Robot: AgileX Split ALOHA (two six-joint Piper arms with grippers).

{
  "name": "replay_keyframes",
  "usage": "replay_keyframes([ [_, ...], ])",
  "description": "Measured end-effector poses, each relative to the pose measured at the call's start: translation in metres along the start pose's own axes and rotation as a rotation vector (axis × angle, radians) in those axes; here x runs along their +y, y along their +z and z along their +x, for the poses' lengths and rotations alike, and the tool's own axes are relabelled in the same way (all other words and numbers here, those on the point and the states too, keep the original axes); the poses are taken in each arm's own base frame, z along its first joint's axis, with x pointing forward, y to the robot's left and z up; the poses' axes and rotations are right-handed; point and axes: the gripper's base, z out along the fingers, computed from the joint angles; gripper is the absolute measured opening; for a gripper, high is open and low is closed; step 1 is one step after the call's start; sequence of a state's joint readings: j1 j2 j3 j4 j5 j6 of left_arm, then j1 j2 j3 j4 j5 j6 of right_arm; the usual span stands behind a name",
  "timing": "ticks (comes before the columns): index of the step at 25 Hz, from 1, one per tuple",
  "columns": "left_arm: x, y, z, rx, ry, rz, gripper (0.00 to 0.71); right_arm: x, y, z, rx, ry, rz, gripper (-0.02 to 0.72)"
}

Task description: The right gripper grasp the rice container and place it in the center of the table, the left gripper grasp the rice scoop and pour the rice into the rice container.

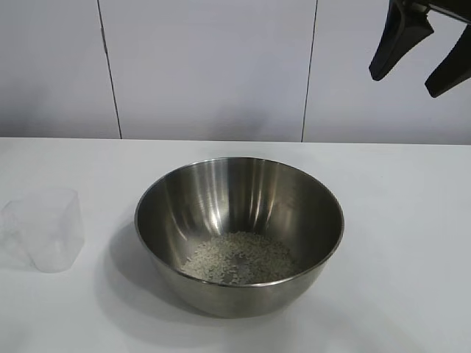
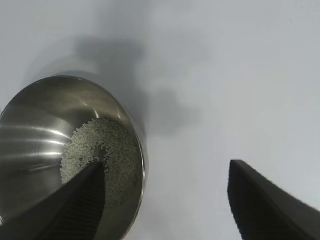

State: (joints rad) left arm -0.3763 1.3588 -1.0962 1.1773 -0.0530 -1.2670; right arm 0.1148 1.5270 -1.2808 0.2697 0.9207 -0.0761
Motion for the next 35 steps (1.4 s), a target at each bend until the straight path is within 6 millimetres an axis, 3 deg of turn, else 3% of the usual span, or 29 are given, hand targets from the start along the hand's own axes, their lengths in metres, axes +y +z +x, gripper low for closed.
replay_keyframes([
  [7,0.000,0.000,0.001,0.007,0.153,0.000,0.423,0.000,0.000,0.000,0.000,-0.002,0.000,0.483],
  [9,0.002,0.000,0.001,0.012,0.121,-0.022,0.423,0.000,0.000,0.000,0.000,-0.002,0.000,0.483],
  [14,0.018,-0.002,0.007,0.057,-0.243,-0.199,0.423,0.000,0.000,0.000,0.000,-0.002,0.000,0.483],
  [19,0.026,-0.003,0.011,0.066,-0.634,-0.233,0.421,0.000,0.000,0.000,0.002,-0.002,0.000,0.483],
  [22,0.033,-0.003,0.012,0.059,-0.732,-0.244,0.401,0.000,0.000,0.000,0.004,-0.003,0.000,0.483],
  [27,0.032,0.014,0.034,0.169,-0.601,-0.278,0.327,0.000,0.000,0.000,0.004,-0.002,0.000,0.483],
  [32,0.020,0.041,0.076,0.512,-0.376,-0.317,0.317,0.000,0.000,0.000,0.004,-0.002,0.000,0.483],
  [35,0.009,0.055,0.084,0.701,-0.285,-0.208,0.316,0.000,0.000,0.000,0.004,-0.002,0.000,0.483],
])
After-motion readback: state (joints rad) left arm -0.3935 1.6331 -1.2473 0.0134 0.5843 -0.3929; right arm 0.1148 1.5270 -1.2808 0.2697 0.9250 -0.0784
